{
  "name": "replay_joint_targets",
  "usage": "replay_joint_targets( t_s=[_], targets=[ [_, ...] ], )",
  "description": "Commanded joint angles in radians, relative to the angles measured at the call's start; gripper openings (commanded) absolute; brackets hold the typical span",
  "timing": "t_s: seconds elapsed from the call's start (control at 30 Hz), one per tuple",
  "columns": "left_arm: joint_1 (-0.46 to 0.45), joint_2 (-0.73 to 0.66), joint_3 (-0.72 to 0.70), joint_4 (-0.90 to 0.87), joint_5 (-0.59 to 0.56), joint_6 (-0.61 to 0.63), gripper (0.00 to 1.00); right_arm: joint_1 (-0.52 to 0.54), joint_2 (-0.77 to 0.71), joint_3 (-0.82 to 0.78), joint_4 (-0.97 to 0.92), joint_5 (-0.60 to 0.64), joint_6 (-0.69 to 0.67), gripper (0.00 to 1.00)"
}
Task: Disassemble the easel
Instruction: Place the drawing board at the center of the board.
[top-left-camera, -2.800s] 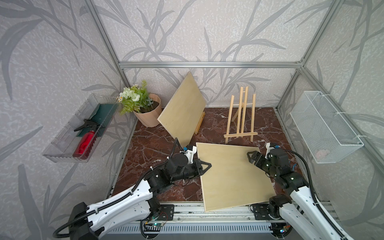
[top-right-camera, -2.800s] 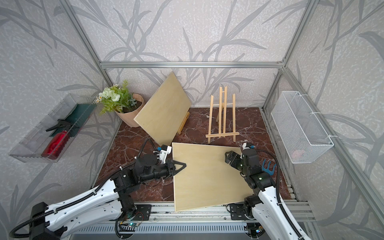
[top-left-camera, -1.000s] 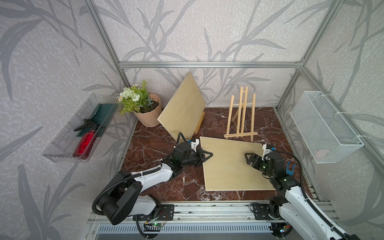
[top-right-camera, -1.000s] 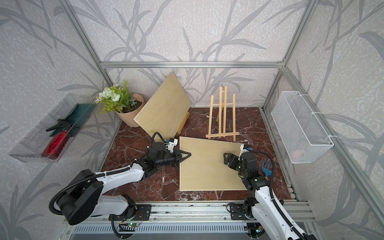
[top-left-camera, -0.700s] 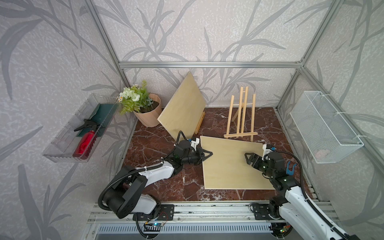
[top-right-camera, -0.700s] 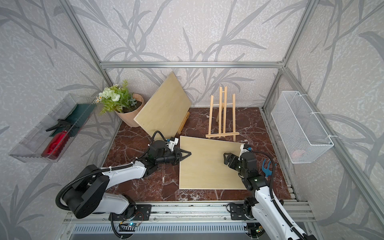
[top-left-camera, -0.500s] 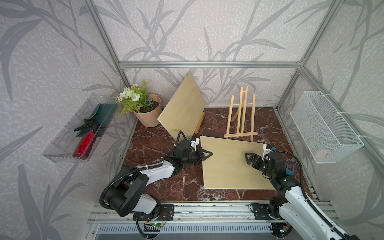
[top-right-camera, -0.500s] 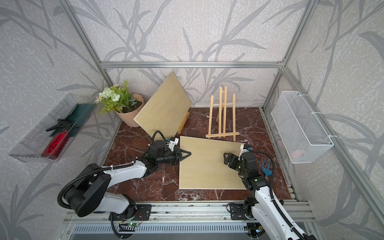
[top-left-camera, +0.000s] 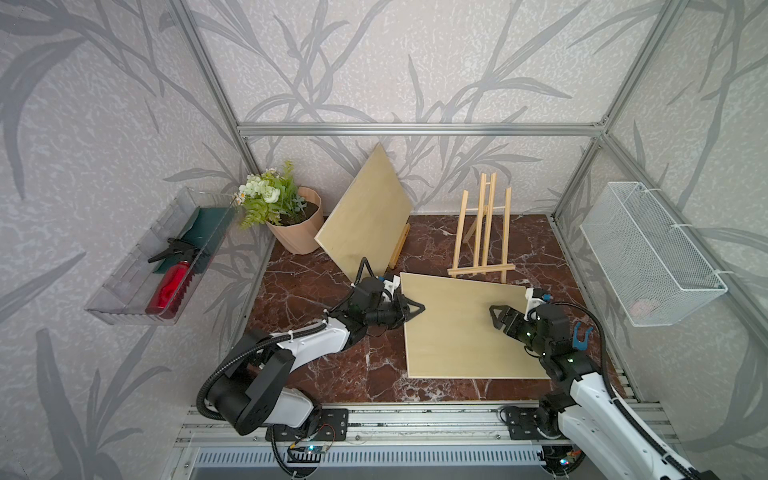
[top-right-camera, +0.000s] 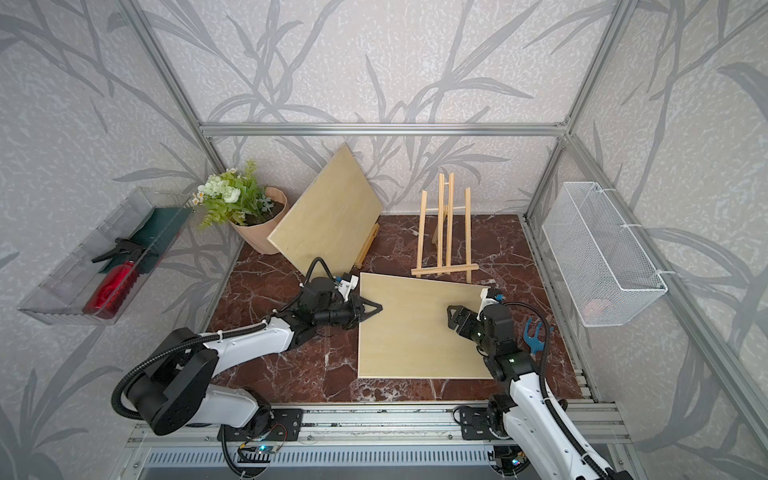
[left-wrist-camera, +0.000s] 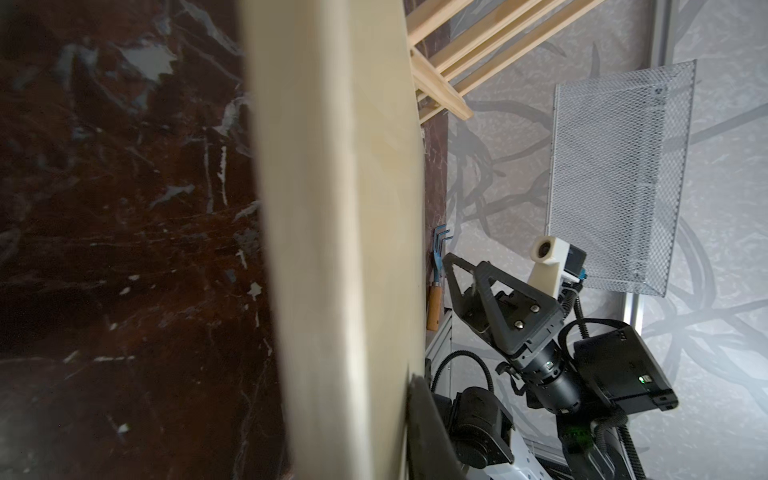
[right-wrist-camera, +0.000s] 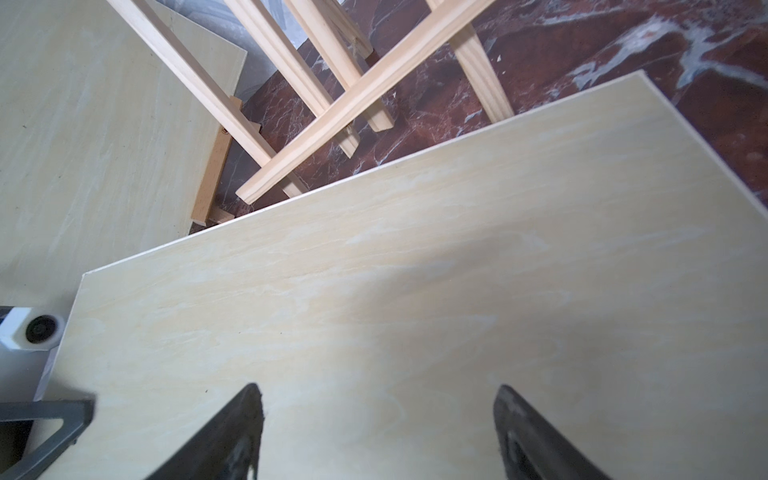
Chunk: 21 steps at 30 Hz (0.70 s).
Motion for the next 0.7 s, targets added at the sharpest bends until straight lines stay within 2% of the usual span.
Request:
replay_joint_targets(
  t_s=[0.0,0.37,0.67],
  targets=[
    [-0.003,0.011,-0.009,-0.259,-0.155,0.185,0.20,-0.006,-0.005,-0.014,0.019,0.005,-0.010,0.86],
    [0.001,-0.011,0.005,-0.288,-0.212,0.171,0.35,-0.006,-0.003,-0.016,0.022,0.000,-0.010,0.86],
    [0.008,-0.004,0.038,-0.298,-0.247,0.160,0.39,-0.006,0.000,-0.018,0.022,0.000,-0.009,0.86]
  ],
)
